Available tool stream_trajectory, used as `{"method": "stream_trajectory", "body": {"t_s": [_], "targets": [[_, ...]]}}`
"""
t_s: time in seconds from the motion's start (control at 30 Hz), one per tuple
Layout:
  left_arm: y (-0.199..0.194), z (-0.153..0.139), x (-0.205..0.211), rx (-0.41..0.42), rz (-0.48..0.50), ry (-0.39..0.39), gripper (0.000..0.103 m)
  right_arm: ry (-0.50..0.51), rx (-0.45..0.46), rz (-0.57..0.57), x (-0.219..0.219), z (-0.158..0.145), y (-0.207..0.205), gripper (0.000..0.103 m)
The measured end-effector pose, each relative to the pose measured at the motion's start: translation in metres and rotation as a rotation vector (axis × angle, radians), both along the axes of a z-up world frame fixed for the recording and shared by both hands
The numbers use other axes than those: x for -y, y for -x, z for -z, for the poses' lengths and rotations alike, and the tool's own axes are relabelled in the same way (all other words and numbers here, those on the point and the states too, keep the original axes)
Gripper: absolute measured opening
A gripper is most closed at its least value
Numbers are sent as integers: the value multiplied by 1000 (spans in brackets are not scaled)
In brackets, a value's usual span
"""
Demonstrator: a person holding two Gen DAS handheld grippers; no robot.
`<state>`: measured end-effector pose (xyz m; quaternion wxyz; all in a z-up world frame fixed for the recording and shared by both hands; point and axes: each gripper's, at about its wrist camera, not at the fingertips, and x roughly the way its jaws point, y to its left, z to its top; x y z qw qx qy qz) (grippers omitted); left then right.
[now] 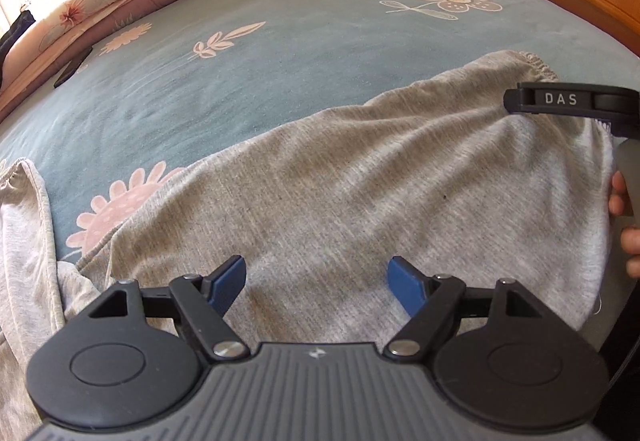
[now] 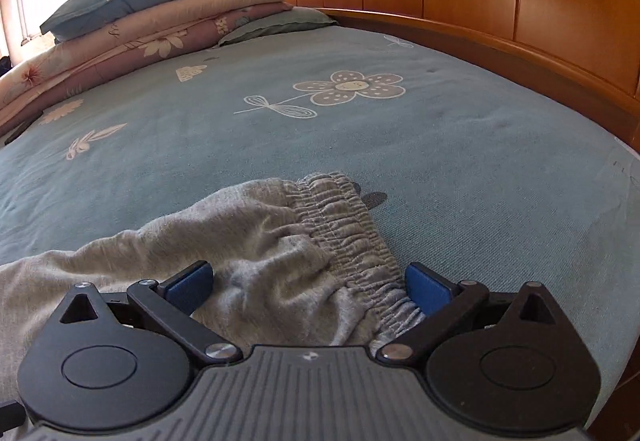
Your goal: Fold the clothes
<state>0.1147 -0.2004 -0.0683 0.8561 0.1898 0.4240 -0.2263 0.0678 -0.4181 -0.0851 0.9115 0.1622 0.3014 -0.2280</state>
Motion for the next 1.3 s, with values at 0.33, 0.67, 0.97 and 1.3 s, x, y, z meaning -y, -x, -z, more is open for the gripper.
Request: {"method": "stream_trajectory", "body": {"t_s": [0.33,0.67,0.97,1.3], "targets": [[-7,6,-13,-54,-58,66,95,48,279,-172,-21,-29,15,103],[-1,-4,-17,-31,-87,69,102,-124,143,-238,-9,-5,-16,103],[24,5,-32,-54,-55,63,102,-5,111,-251,-28,1,-19,103],[25,-28,-77,-7,-140,108,102,110,62,-283,-41,7,-23,103]]}}
